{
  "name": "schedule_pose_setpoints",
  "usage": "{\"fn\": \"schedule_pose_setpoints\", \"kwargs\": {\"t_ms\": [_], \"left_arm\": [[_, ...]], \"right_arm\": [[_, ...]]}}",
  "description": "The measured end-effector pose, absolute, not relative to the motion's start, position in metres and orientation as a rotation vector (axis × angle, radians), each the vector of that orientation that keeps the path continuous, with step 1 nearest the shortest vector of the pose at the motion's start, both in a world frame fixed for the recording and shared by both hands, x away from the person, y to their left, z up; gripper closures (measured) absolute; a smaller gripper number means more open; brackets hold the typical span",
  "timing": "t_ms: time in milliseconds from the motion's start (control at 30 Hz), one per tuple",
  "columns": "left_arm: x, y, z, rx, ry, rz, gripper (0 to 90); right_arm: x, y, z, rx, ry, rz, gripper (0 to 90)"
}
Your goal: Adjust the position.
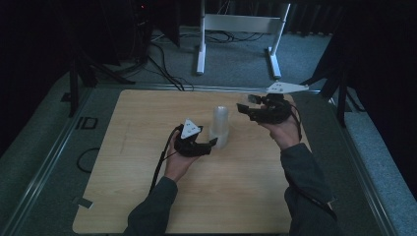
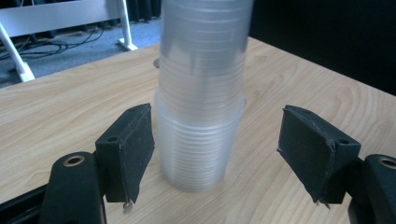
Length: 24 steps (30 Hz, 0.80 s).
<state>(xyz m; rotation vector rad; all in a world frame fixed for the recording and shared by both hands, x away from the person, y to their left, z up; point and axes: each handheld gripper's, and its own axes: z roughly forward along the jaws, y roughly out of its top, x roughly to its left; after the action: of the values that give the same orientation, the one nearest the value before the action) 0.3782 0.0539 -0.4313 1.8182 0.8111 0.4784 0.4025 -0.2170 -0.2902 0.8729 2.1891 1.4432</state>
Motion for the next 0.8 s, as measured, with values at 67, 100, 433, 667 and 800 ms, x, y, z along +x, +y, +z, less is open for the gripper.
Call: {"fn": "schedule_pose_setpoints", "kwargs": {"t_ms": [67, 100, 433, 667, 800], "left_arm": [[0.374, 0.053, -0.430, 1.818, 0.795, 0.475, 26.6], [0.373, 0.052, -0.430, 1.820, 0.787, 0.475, 26.5], [0.362, 0.045, -0.424, 1.809, 0.729, 0.463, 26.5], [0.356, 0.040, -0.421, 1.808, 0.678, 0.461, 26.2], [0.353, 0.036, -0.418, 1.797, 0.657, 0.450, 26.1]], "right_arm": [[0.401, -0.218, -0.291, 0.876, 2.189, 1.443, 41.3], [0.398, -0.221, -0.296, 0.881, 2.193, 1.438, 41.3], [0.391, -0.227, -0.312, 0.918, 2.207, 1.470, 41.4], [0.387, -0.233, -0.328, 0.972, 2.215, 1.545, 41.5], [0.386, -0.232, -0.339, 0.991, 2.233, 1.549, 41.5]]}}
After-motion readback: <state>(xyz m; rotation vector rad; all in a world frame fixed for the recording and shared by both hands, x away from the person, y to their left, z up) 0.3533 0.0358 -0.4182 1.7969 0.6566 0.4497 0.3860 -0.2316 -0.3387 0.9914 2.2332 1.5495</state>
